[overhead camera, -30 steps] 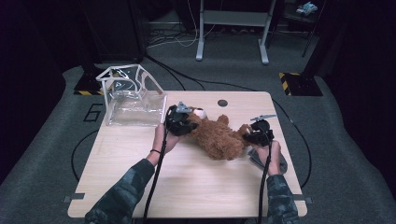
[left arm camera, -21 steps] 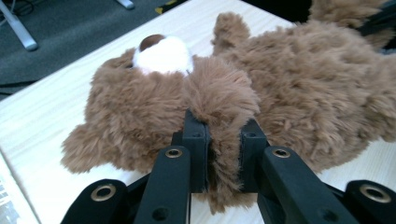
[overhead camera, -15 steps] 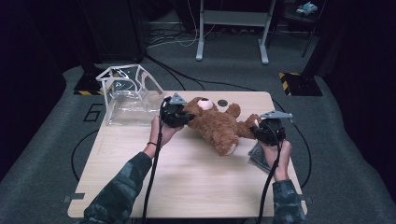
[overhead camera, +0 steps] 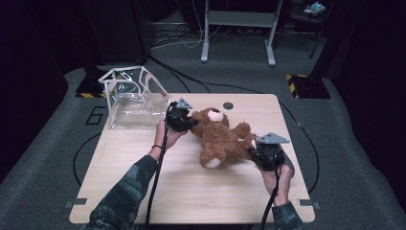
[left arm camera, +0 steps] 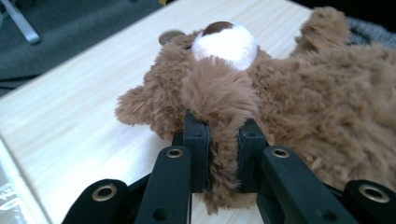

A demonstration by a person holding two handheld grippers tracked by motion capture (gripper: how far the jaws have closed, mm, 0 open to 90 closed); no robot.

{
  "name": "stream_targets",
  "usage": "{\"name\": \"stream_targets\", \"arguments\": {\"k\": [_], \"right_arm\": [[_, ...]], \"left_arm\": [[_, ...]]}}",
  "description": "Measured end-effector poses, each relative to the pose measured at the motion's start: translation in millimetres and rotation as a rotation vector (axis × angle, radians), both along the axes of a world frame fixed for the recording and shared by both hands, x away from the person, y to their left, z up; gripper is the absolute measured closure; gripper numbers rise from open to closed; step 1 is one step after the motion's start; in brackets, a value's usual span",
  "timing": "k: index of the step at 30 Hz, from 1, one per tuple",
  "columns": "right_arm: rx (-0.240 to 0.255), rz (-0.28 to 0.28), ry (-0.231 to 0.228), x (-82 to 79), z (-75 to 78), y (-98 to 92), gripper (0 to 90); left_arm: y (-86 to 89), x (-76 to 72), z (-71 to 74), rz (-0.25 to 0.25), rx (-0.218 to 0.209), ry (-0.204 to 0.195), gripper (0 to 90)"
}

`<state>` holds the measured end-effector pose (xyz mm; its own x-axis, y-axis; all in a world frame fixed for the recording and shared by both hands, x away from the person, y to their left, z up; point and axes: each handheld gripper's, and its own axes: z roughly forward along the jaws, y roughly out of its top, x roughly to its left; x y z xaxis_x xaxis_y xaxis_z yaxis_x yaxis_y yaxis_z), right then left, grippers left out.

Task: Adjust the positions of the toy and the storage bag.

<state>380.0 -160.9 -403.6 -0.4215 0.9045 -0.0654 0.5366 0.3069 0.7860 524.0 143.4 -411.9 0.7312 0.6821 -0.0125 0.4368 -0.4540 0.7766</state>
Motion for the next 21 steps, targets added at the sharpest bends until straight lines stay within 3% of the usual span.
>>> {"name": "stream_targets", "arguments": {"k": [5,7,11,12,13,15,16,17,18,19,21], "right_arm": [[0.024,0.061,0.043,-12.5,-20.1,16.5,76.0],[0.033,0.115,0.078,-18.7,-32.1,28.1,75.5],[0.05,0.133,0.098,-20.0,-38.7,34.1,72.1],[0.067,0.135,0.1,-18.2,-40.0,32.9,65.5],[0.067,0.135,0.1,-18.2,-40.0,32.9,65.5],[0.11,0.138,0.12,-14.9,-39.9,26.6,49.3],[0.117,0.144,0.114,-14.5,-39.9,23.9,43.1],[0.117,0.144,0.114,-14.5,-39.9,23.9,43.1],[0.115,0.141,0.119,-14.0,-39.3,20.4,34.9],[0.14,0.132,0.102,-16.0,-39.8,8.8,23.1],[0.165,0.11,0.09,-18.2,-41.7,-2.6,15.9]], "left_arm": [[9.6,2.9,-15.9,0.022,-0.007,0.047,78.6],[18.1,4.2,-24.8,0.041,-0.039,0.078,77.9],[24.2,5.8,-31.8,0.065,-0.079,0.122,74.7],[25.1,6.2,-33.0,0.07,-0.093,0.137,73.7],[25.3,5.8,-33.8,0.071,-0.093,0.139,73.7],[24.6,4.0,-34.7,0.092,-0.099,0.14,68.2],[25.3,4.1,-34.9,0.097,-0.099,0.139,67.4],[25.3,4.1,-34.9,0.097,-0.099,0.139,67.2],[26.2,4.2,-35.7,0.103,-0.096,0.146,67.2],[28.0,4.5,-37.8,0.127,-0.104,0.151,64.3],[31.3,4.1,-39.4,0.154,-0.126,0.173,60.0]]}}
